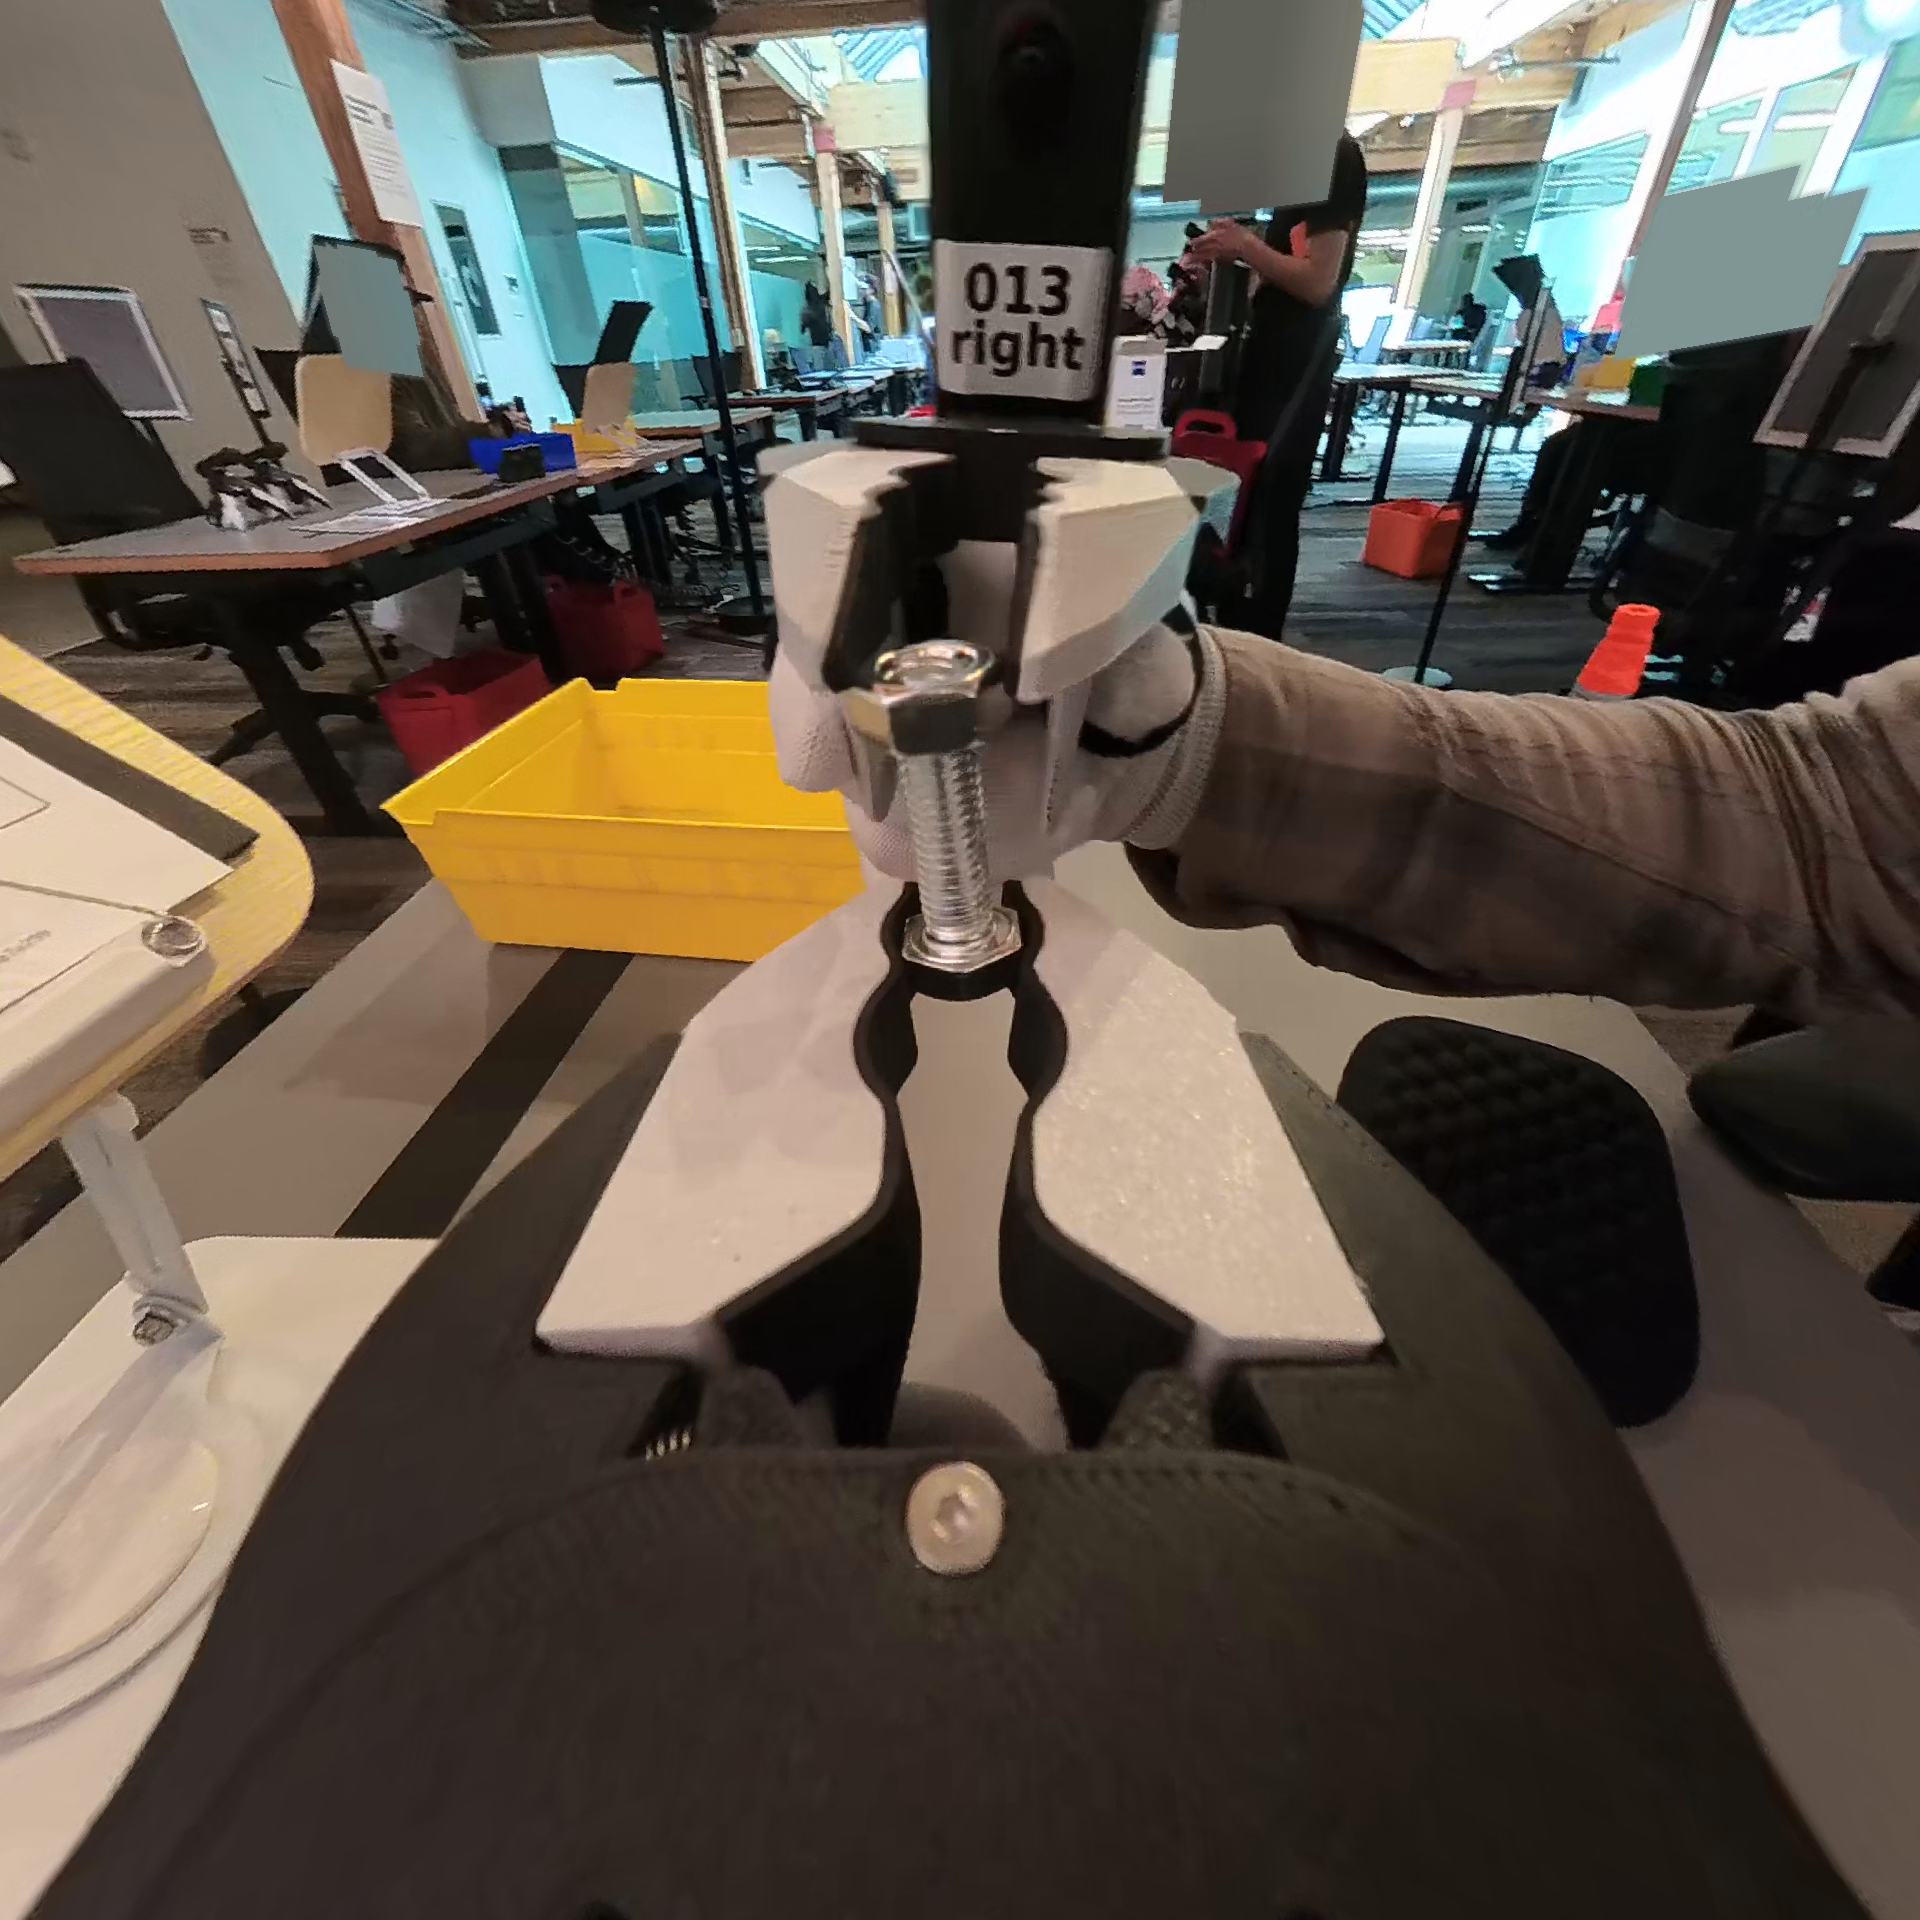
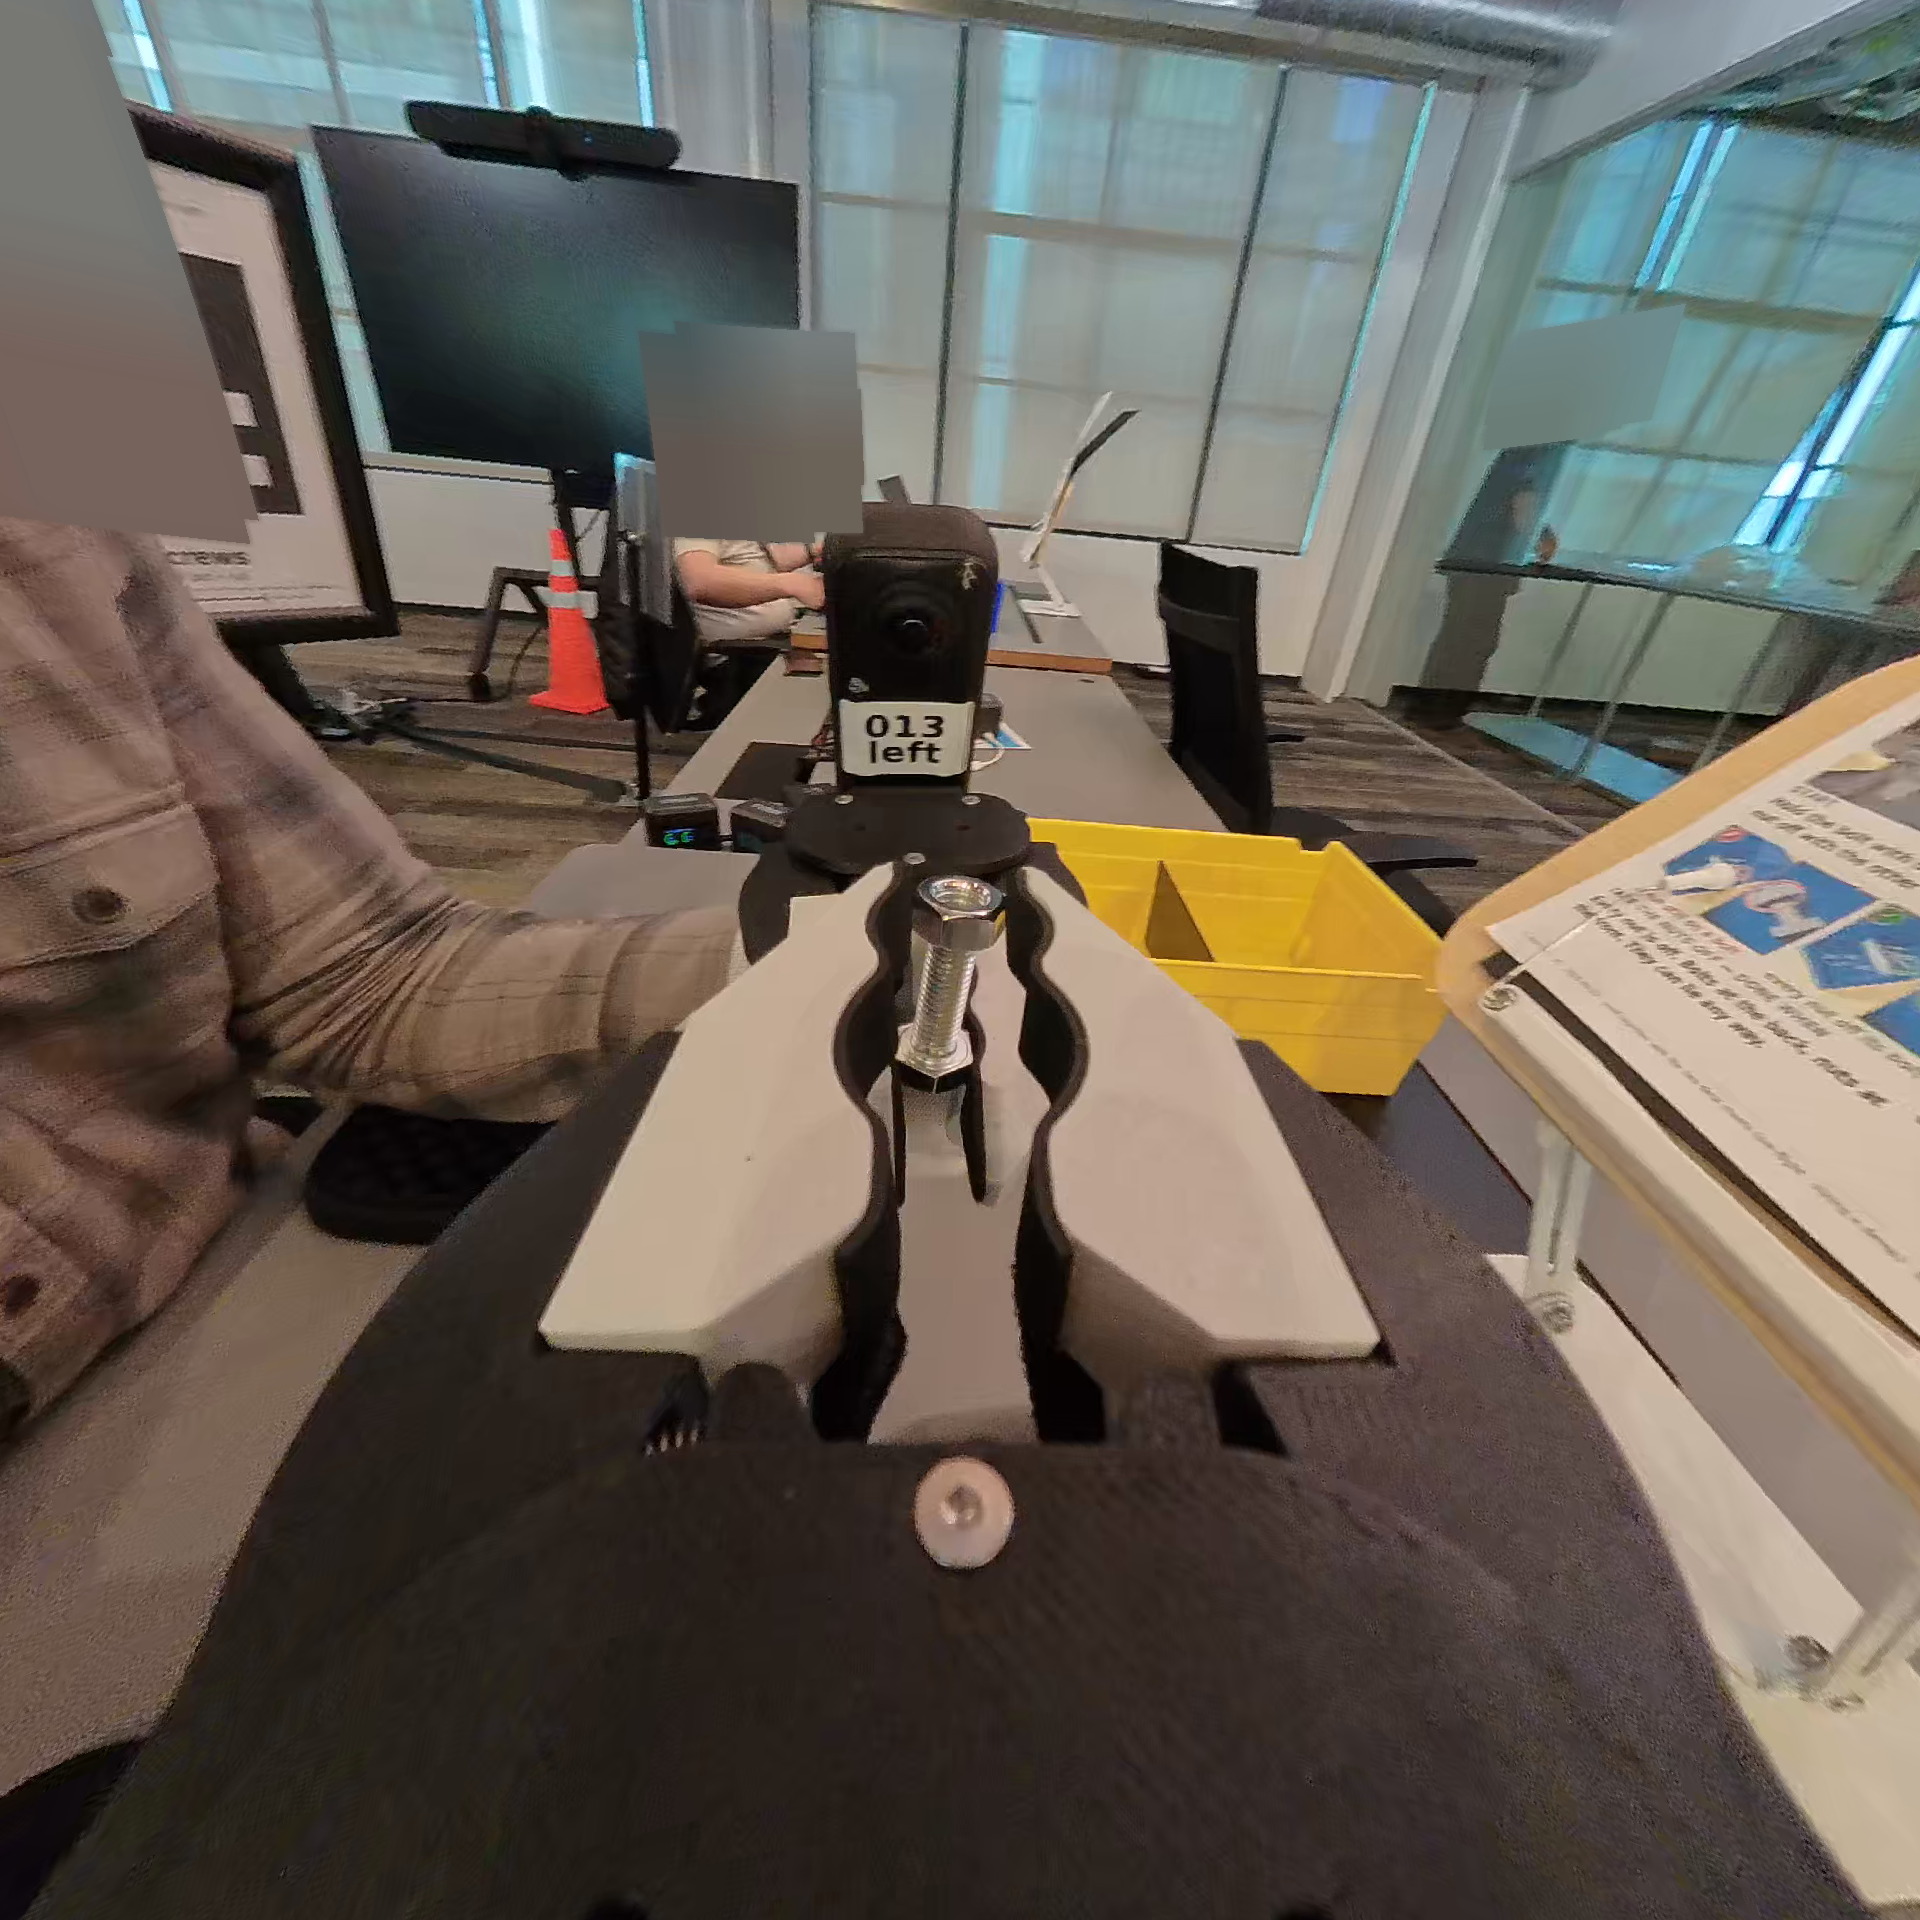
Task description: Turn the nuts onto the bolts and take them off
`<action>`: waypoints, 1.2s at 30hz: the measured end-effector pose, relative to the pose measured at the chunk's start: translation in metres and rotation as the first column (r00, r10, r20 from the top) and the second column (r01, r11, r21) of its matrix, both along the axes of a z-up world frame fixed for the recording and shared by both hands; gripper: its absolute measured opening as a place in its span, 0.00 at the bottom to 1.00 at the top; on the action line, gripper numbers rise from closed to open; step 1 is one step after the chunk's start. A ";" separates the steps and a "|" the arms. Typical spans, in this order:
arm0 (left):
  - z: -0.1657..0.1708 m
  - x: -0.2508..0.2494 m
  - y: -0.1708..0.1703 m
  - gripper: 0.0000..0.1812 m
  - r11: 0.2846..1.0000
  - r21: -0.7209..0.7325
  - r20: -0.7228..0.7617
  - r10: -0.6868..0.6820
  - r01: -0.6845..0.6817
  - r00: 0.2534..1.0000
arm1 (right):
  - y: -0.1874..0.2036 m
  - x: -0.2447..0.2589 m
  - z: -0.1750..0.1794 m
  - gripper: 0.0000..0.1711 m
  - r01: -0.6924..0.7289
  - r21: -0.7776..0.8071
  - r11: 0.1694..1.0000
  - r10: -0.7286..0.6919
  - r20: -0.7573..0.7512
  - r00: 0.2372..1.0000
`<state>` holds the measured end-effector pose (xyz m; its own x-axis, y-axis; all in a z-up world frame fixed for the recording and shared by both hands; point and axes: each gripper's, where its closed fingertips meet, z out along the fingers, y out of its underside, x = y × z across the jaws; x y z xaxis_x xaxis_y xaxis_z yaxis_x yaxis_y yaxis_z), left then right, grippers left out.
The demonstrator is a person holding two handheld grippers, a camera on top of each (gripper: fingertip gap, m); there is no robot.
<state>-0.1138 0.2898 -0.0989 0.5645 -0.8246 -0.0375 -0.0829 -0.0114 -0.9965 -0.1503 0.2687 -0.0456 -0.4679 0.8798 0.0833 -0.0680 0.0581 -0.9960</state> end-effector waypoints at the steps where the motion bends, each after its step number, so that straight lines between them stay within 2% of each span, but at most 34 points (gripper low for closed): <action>1: 0.000 -0.001 0.002 0.08 1.000 -0.004 0.004 0.008 -0.008 1.000 | 0.002 0.000 0.000 0.10 0.019 -0.003 1.000 -0.019 -0.004 1.000; 8: -0.005 -0.006 0.019 0.08 0.992 -0.018 -0.019 0.127 -0.128 0.992 | 0.019 -0.002 -0.003 0.10 0.210 -0.027 0.977 -0.211 -0.054 0.976; 16: -0.007 -0.010 0.033 0.08 0.973 -0.032 -0.013 0.229 -0.230 0.973 | 0.037 -0.002 -0.005 0.09 0.482 -0.050 0.875 -0.484 -0.107 0.868; 24: -0.006 -0.007 0.032 0.08 0.975 -0.027 0.005 0.220 -0.220 0.976 | 0.034 -0.003 -0.004 0.10 0.495 -0.046 0.868 -0.497 -0.098 0.862; 26: -0.004 -0.007 0.032 0.08 0.976 -0.020 0.010 0.218 -0.218 0.976 | 0.036 -0.003 -0.005 0.17 0.500 -0.051 0.865 -0.502 -0.086 0.860; 28: -0.003 -0.007 0.031 0.08 0.976 -0.014 0.014 0.216 -0.216 0.976 | 0.033 -0.003 -0.004 0.19 0.487 -0.052 0.872 -0.490 -0.093 0.867; 30: -0.002 -0.006 0.030 0.08 0.977 -0.011 0.019 0.212 -0.211 0.977 | 0.035 -0.001 -0.002 0.27 0.490 -0.065 0.869 -0.494 -0.090 0.865; 36: -0.003 -0.007 0.031 0.08 0.978 -0.024 0.023 0.208 -0.208 0.978 | 0.021 0.004 -0.004 0.24 0.450 -0.037 0.892 -0.451 -0.074 0.889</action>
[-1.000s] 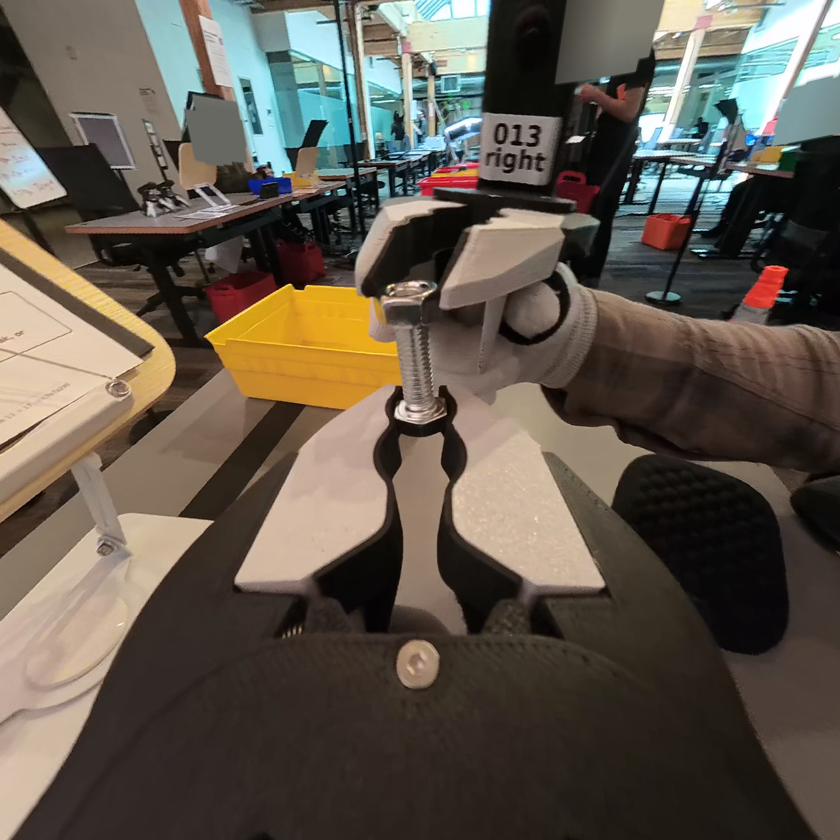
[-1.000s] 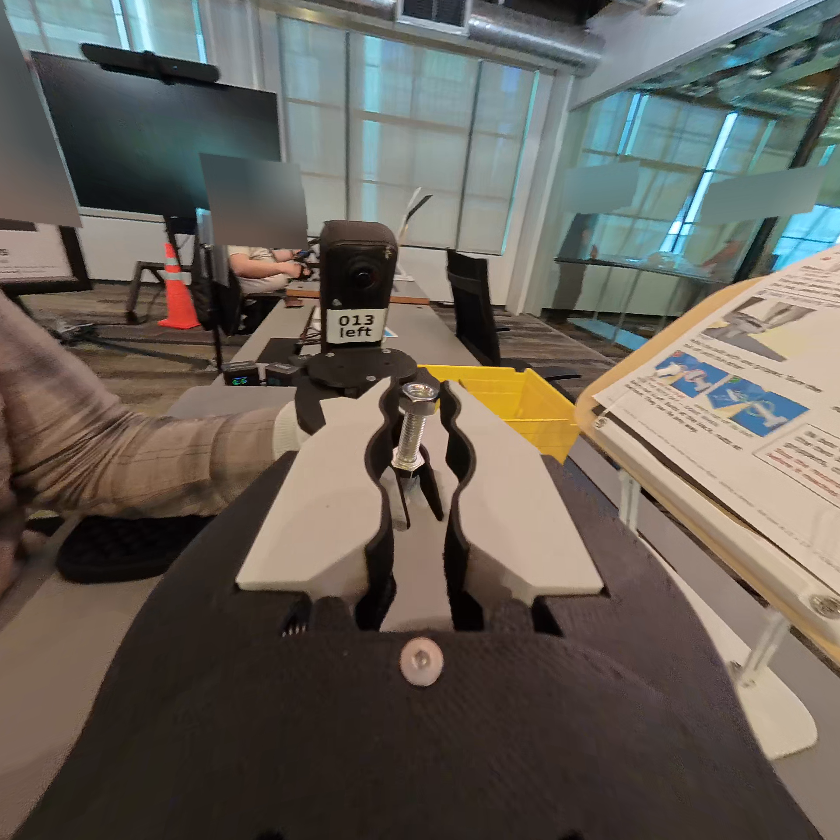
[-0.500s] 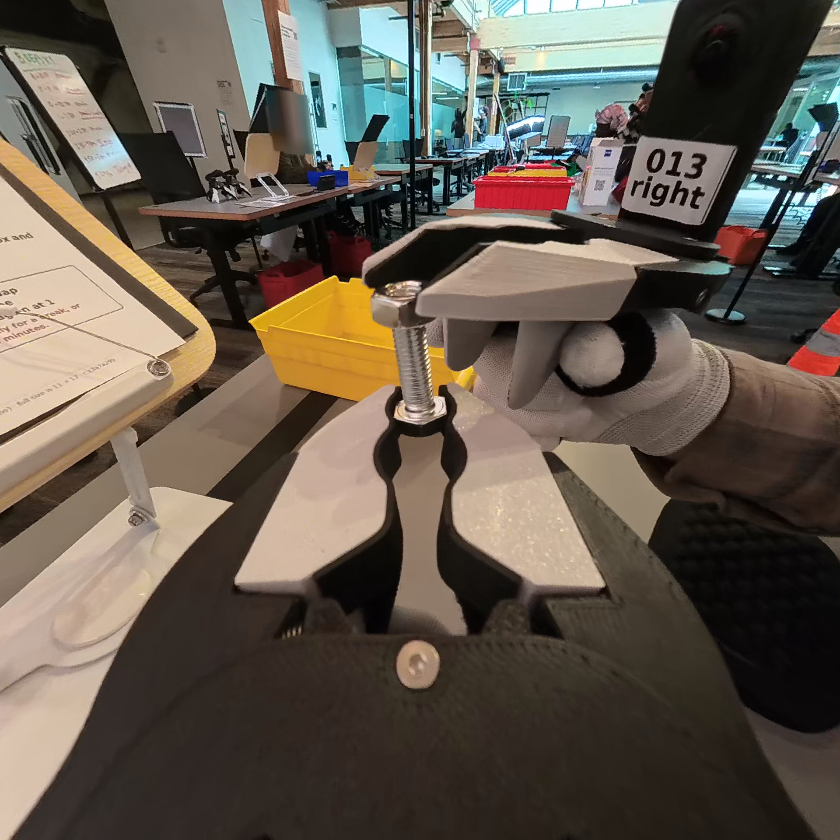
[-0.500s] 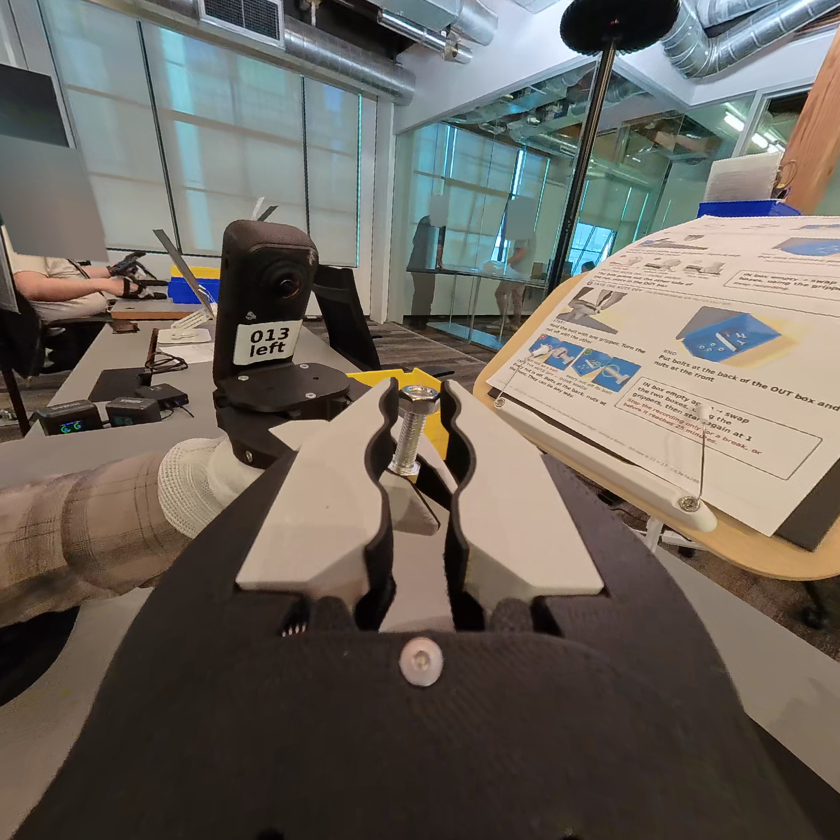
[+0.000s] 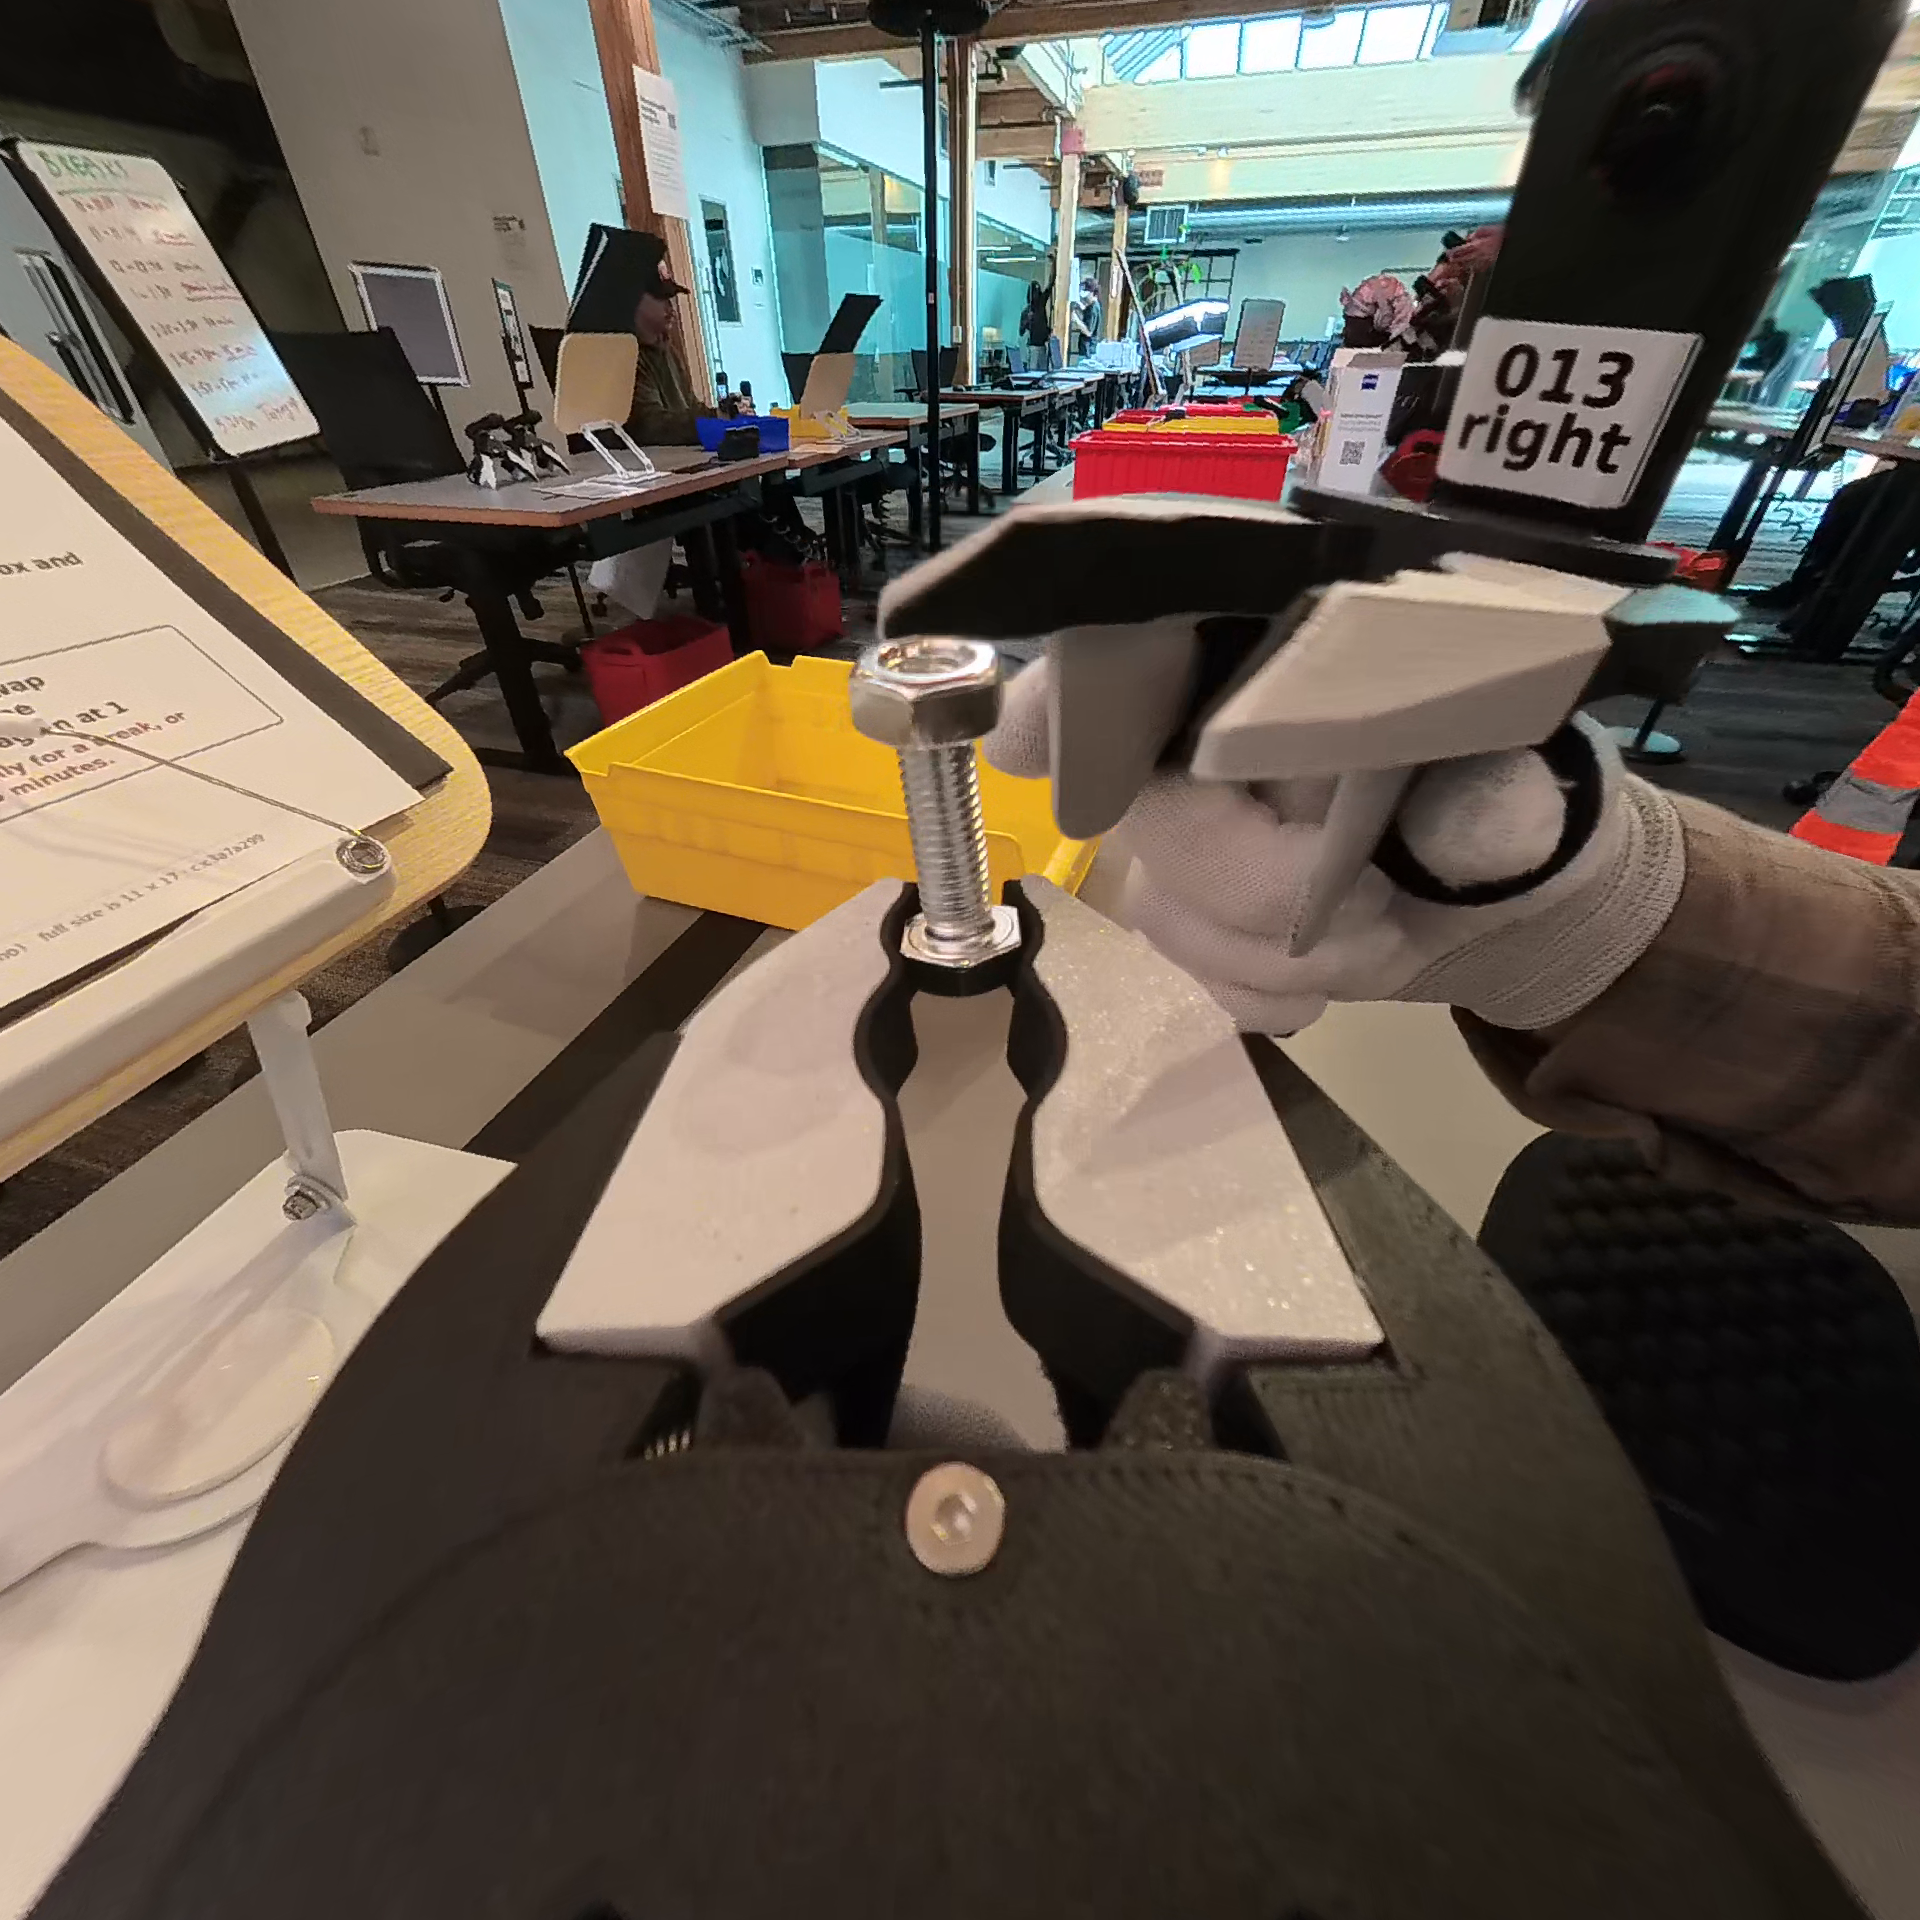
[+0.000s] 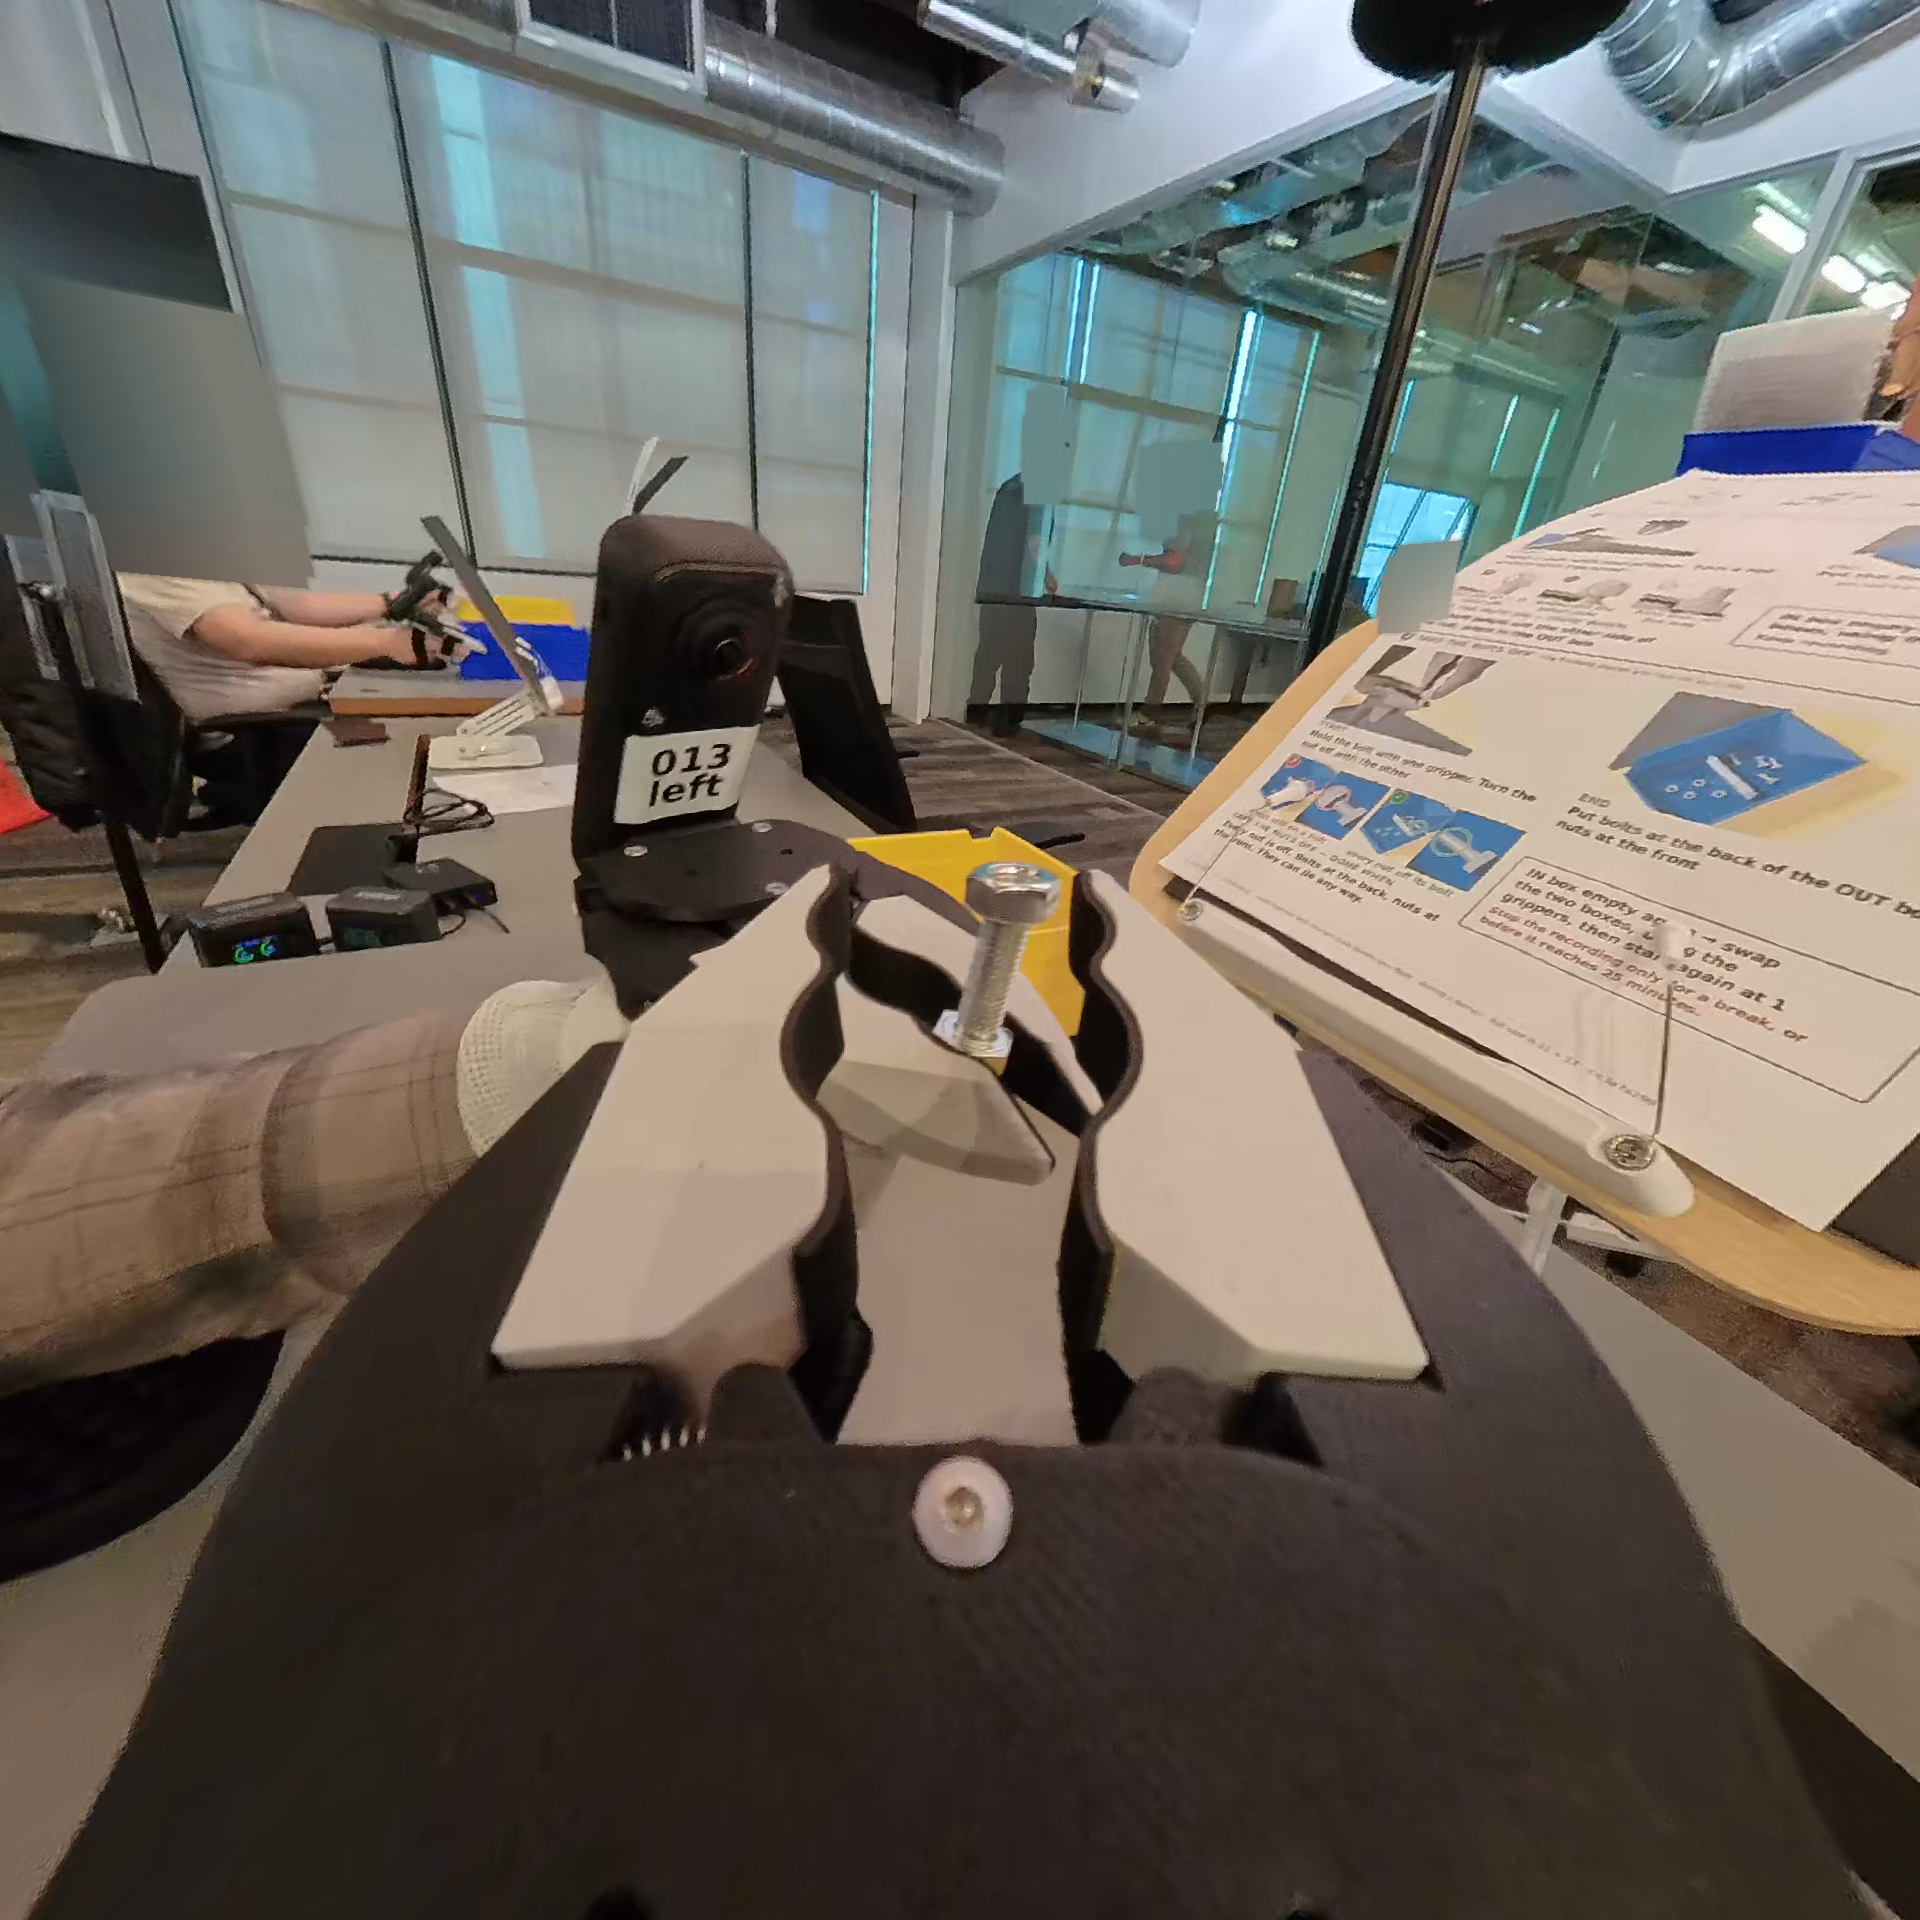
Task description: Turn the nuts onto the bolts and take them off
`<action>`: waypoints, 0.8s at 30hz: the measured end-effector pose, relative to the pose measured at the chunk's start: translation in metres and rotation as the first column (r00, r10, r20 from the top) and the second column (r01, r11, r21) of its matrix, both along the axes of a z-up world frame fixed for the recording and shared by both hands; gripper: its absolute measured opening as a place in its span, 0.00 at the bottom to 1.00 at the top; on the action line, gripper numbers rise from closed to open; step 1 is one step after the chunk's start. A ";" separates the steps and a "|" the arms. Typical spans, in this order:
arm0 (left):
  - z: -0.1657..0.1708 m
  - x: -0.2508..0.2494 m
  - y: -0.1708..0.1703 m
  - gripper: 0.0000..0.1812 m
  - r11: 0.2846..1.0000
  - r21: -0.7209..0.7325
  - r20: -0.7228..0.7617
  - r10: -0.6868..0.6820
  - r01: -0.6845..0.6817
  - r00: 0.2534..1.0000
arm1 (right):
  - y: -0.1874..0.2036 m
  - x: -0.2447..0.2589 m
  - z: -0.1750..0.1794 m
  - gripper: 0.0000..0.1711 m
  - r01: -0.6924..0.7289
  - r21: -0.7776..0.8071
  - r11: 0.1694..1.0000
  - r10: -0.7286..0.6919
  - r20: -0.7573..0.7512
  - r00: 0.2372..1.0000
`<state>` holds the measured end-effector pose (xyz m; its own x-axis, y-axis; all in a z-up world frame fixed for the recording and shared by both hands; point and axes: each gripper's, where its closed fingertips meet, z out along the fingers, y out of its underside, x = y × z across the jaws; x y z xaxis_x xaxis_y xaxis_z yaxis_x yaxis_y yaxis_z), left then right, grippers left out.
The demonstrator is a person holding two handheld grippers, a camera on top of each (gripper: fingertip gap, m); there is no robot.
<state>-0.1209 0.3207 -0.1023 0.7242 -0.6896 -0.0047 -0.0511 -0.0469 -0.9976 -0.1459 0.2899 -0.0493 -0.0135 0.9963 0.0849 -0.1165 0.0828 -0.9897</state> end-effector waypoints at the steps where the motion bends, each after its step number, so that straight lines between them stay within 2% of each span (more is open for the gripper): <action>1: 0.000 0.000 0.000 0.08 1.000 -0.001 0.002 -0.004 0.004 1.000 | -0.002 0.000 -0.002 0.24 0.004 0.011 1.000 -0.004 0.011 1.000; 11: 0.000 0.003 -0.002 0.08 1.000 -0.006 0.006 -0.018 0.018 1.000 | -0.002 0.006 -0.006 0.22 0.044 0.023 0.999 -0.044 0.020 0.999; 14: 0.000 0.005 -0.003 0.08 1.000 -0.004 -0.002 -0.025 0.025 1.000 | 0.001 0.007 -0.001 0.27 0.026 -0.003 1.000 -0.026 0.000 1.000; 24: -0.001 0.004 -0.002 0.08 1.000 -0.010 0.000 -0.022 0.022 1.000 | -0.013 0.009 -0.001 0.24 -0.009 0.008 1.000 0.009 0.001 1.000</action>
